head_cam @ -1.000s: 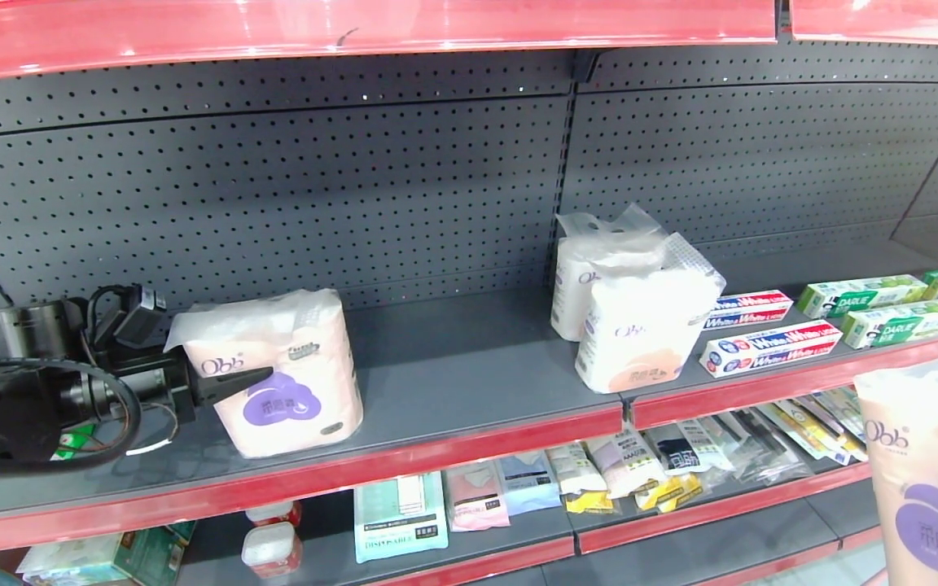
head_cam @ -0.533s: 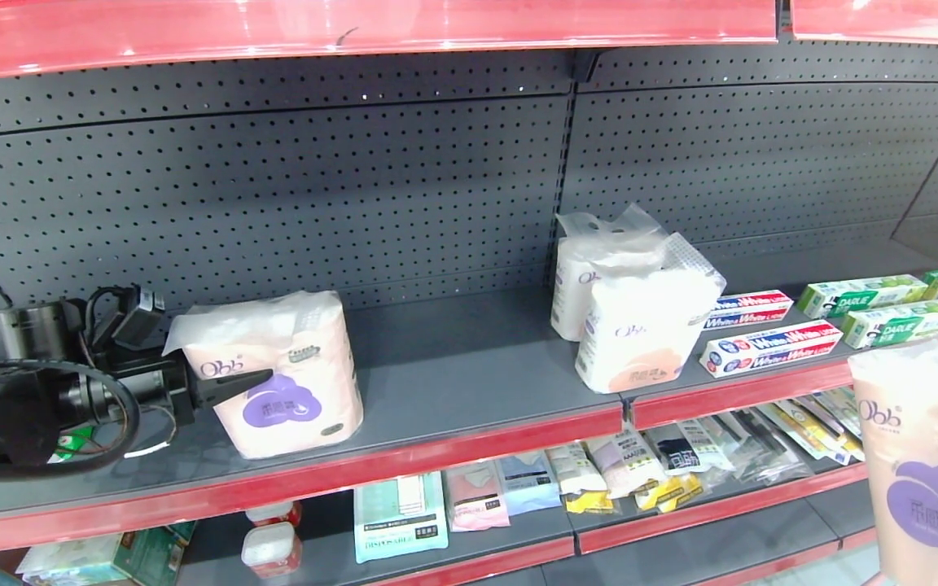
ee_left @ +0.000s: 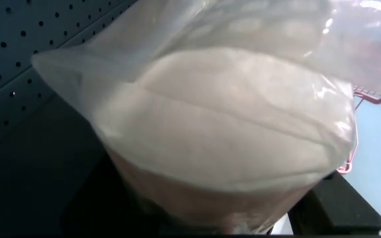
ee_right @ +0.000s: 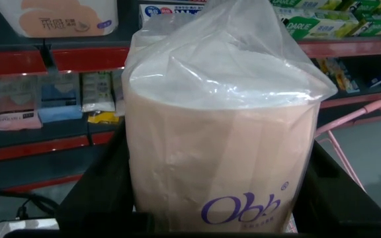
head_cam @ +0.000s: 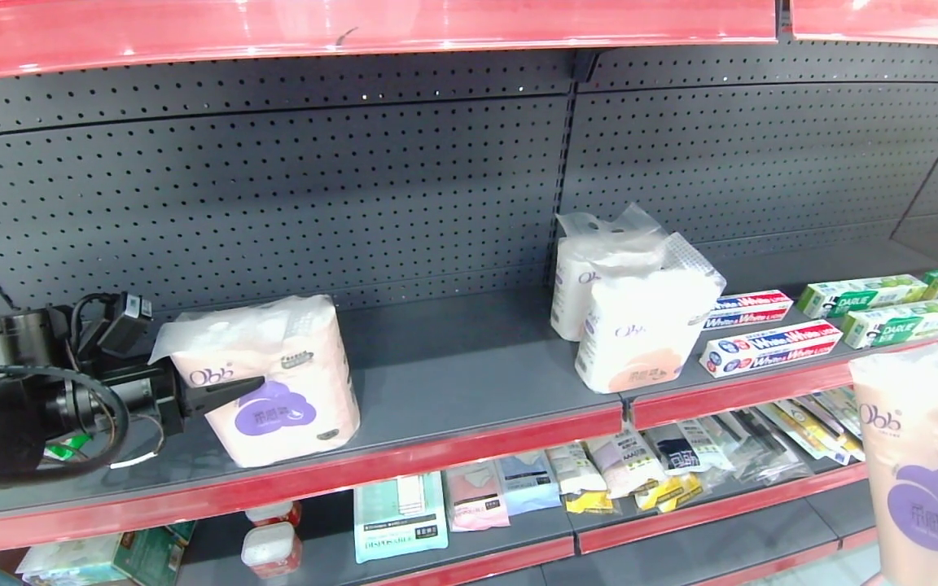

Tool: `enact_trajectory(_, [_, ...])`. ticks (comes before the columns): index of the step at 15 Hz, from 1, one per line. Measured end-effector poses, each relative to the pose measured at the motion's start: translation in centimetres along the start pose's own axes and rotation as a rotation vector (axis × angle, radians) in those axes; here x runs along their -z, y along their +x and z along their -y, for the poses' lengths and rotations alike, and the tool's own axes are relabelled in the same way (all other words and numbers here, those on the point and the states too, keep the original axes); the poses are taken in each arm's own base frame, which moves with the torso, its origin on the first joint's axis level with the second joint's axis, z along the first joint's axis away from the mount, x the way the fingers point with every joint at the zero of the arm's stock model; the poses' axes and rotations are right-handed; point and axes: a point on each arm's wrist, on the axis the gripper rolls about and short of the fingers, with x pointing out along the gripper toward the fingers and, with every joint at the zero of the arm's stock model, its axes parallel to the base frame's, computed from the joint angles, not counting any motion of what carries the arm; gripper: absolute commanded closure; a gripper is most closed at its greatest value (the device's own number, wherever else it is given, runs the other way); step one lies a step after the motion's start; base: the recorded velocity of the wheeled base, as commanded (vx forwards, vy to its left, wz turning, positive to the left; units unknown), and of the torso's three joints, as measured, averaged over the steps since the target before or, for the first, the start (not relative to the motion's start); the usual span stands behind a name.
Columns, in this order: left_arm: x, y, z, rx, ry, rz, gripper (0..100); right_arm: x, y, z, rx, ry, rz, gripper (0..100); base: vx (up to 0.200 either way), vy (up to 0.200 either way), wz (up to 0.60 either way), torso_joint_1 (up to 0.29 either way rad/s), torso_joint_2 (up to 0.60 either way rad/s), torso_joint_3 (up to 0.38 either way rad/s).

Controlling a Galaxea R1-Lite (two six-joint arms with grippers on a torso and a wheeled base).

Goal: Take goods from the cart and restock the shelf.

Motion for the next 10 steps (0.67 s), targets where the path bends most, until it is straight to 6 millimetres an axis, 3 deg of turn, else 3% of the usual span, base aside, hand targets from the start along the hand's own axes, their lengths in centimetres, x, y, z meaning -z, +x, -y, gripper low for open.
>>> enact_trajectory(10, [0.09,0.03,0.03,0.002,0.013,-0.001,100,-0.05,0.03,0.01,0.001,-0.002,0.001,100,0.0,0.0,0.0,0.0,0.0,0.0])
